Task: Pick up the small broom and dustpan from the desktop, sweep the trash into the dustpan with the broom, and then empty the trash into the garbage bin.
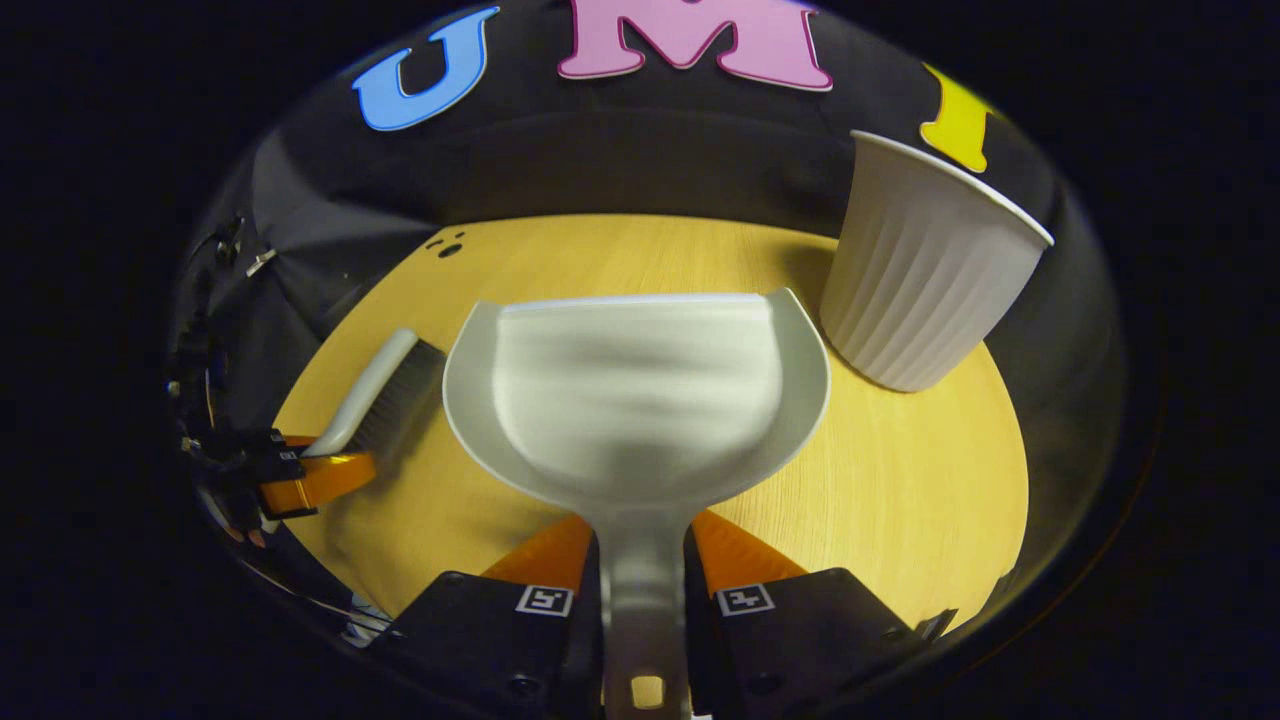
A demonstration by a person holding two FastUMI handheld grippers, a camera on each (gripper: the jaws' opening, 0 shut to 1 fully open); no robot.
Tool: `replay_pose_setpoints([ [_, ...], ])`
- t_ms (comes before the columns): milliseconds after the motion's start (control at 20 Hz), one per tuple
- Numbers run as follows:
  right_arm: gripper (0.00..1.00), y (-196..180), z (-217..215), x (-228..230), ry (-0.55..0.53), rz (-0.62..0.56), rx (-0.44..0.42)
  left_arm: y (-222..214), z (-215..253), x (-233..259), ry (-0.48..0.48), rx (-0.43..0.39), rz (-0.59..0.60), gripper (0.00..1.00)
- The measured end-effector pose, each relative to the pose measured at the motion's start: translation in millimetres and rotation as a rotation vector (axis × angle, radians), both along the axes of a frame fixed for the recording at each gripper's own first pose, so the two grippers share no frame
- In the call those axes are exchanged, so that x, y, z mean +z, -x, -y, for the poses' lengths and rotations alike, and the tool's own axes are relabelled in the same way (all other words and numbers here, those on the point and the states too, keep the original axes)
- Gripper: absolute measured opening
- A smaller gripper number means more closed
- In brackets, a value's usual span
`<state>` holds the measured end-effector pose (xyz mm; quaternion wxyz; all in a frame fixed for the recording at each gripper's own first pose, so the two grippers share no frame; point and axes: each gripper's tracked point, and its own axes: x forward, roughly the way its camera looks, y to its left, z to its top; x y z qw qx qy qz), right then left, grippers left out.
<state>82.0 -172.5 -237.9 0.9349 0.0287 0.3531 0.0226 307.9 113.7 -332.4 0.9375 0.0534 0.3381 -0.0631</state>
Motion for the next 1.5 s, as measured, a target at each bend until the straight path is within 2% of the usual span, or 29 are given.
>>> replay_pose_setpoints([
  [50, 0.37, 0.9, 0.5, -6.6, 0.006, -0.022, 0.006, -6.8, -0.5, -1.5, -0.029, 0.003, -0.005, 0.28],
  [250, 0.37, -1.2, -0.3, -15.9, 0.018, -0.079, 0.014, -32.0, 5.0, -6.7, -0.090, 0.014, -0.003, 0.27],
  [400, 0.37, 0.4, -1.1, -27.2, -0.007, -0.120, 0.033, -40.9, 6.9, -15.1, -0.097, 0.039, -0.019, 0.29],
  [600, 0.39, 6.0, 4.7, -33.5, 0.032, -0.132, 0.052, -40.1, 3.9, -20.1, -0.119, 0.054, -0.054, 0.29],
  [700, 0.35, 6.1, 0.8, -33.7, 0.014, -0.133, 0.054, -38.2, -0.3, -17.3, -0.139, 0.054, -0.056, 0.33],
  [750, 0.40, 4.7, -0.3, -31.2, 0.006, -0.131, 0.051, -36.9, 1.3, -15.1, -0.133, 0.041, -0.054, 0.34],
  [800, 0.36, 5.3, -2.6, -27.6, -0.002, -0.126, 0.056, -32.4, 3.4, -14.1, -0.136, 0.039, -0.056, 0.41],
  [850, 0.46, 6.0, -6.1, -25.9, -0.010, -0.118, 0.062, -29.4, 1.3, -12.5, -0.140, 0.041, -0.055, 0.36],
  [900, 0.52, 8.3, -9.7, -23.9, -0.011, -0.107, 0.068, -27.2, 0.5, -9.7, -0.133, 0.047, -0.046, 0.48],
  [950, 0.70, 9.7, -10.5, -19.4, -0.009, -0.091, 0.070, -25.3, 2.4, -4.2, -0.116, 0.051, -0.029, 0.60],
  [1000, 0.76, 12.0, -10.0, -13.2, -0.006, -0.073, 0.069, -21.3, 5.0, -0.5, -0.092, 0.053, -0.007, 0.71],
  [1100, 1.00, 18.5, -12.7, 1.8, -0.013, -0.033, 0.057, -7.6, 11.8, 12.5, -0.034, 0.051, 0.023, 0.95],
  [1250, 0.99, 35.9, -12.6, 42.8, -0.025, 0.068, 0.032, 19.5, 13.7, 46.9, -0.015, 0.047, 0.117, 0.95],
  [1500, 0.99, 77.2, -10.8, 141.6, -0.028, 0.340, -0.015, 78.8, 21.4, 137.0, -0.005, 0.035, 0.418, 0.95],
])
